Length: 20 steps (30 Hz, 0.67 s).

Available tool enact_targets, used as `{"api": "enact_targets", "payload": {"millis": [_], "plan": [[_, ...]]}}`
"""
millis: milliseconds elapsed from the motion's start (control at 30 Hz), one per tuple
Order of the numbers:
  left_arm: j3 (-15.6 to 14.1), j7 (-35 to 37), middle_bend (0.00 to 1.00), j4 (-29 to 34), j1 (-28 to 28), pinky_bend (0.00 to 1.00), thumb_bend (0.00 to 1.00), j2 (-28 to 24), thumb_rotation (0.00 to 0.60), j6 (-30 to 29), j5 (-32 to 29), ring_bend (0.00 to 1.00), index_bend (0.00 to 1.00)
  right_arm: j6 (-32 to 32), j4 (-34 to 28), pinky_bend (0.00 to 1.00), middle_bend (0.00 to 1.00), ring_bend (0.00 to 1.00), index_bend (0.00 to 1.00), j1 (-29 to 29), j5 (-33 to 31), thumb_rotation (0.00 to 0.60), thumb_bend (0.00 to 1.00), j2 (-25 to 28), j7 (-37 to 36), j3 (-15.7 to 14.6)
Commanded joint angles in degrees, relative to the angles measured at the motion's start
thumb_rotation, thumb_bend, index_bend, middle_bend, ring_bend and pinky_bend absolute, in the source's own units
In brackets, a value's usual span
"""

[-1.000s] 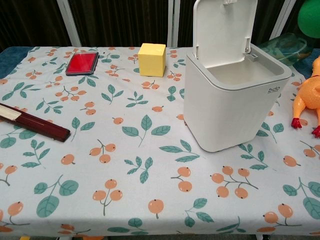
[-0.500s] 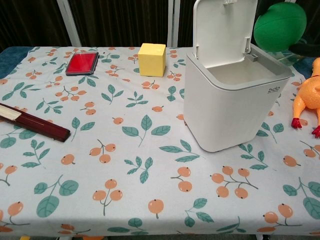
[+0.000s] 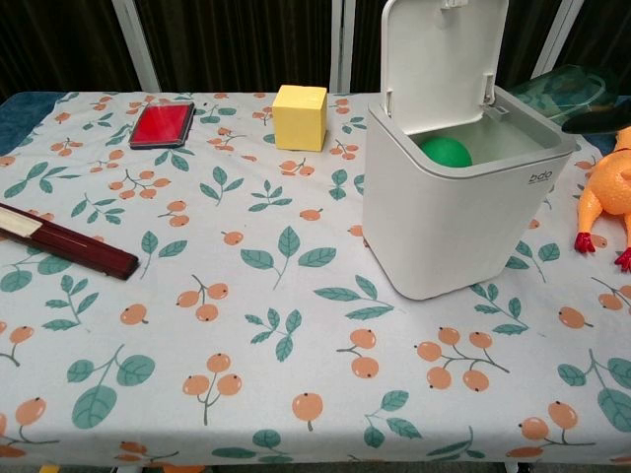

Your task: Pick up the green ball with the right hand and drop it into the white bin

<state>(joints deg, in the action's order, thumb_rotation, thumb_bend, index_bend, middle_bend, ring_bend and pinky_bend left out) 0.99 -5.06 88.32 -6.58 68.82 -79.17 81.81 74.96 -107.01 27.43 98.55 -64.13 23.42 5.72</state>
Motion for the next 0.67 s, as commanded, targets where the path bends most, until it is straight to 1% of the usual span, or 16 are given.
{"api": "enact_targets", "payload": {"millis": [33,100,167,233,300,400,467,533,667], "plan": [[0.05,0.06,0.01,0.12,0.12,0.15,0.0,-0.04,0.6,-0.44,0.24,0.0,0.08,4.37,0.57,0.0,0.05,0.0,0.0,-2.65,1.99,0.6,0.0,1.48,-0.93,-0.55],[0.14,0.21,0.01,0.12,0.25,0.15,0.0,-0.04,0.6,-1.07,0.59,0.0,0.08,7.79,1.96,0.0,0.05,0.0,0.0,-5.14,2.46,0.6,0.0,1.99,-1.46,-1.35],[0.22,0.45,0.01,0.05,0.47,0.15,0.0,-0.05,0.6,-1.81,0.96,0.0,0.08,11.58,4.57,0.0,0.04,0.0,0.0,-8.73,1.3,0.6,0.0,2.25,-2.99,-2.66],[0.27,0.6,0.01,0.03,0.59,0.15,0.0,-0.07,0.6,-2.18,1.12,0.0,0.08,14.24,8.38,0.0,0.03,0.0,0.0,-12.24,-1.17,0.6,0.0,2.01,-6.26,-4.09],[0.31,0.7,0.01,0.0,0.53,0.15,0.0,-0.07,0.6,-2.34,1.42,0.0,0.08,15.57,12.32,0.0,0.0,0.0,0.0,-14.87,-4.15,0.6,0.0,1.41,-9.16,-4.82],[0.39,0.84,0.01,-0.38,0.47,0.15,0.0,0.27,0.6,-3.13,2.4,0.0,0.08,15.71,18.98,0.0,0.0,0.0,0.0,-18.58,-10.16,0.6,0.0,-0.28,-12.14,-5.29],[0.36,0.69,0.01,-0.49,0.55,0.15,0.0,0.43,0.6,-3.65,2.87,0.0,0.08,14.78,21.75,0.0,0.0,0.0,0.0,-19.8,-12.69,0.6,0.0,-1.28,-13.63,-5.4],[0.52,0.75,0.01,-0.61,0.58,0.15,0.0,0.51,0.6,-4.25,3.29,0.0,0.08,13.61,24.23,0.0,0.0,0.0,0.0,-20.66,-14.53,0.6,0.0,-2.21,-15.54,-5.43],[0.66,1.37,0.01,-1.13,0.68,0.15,0.0,0.58,0.6,-4.95,3.76,0.0,0.08,13.29,27.24,0.0,0.0,0.0,0.0,-21.43,-15.35,0.6,0.0,-3.65,-17.77,-4.92]]}}
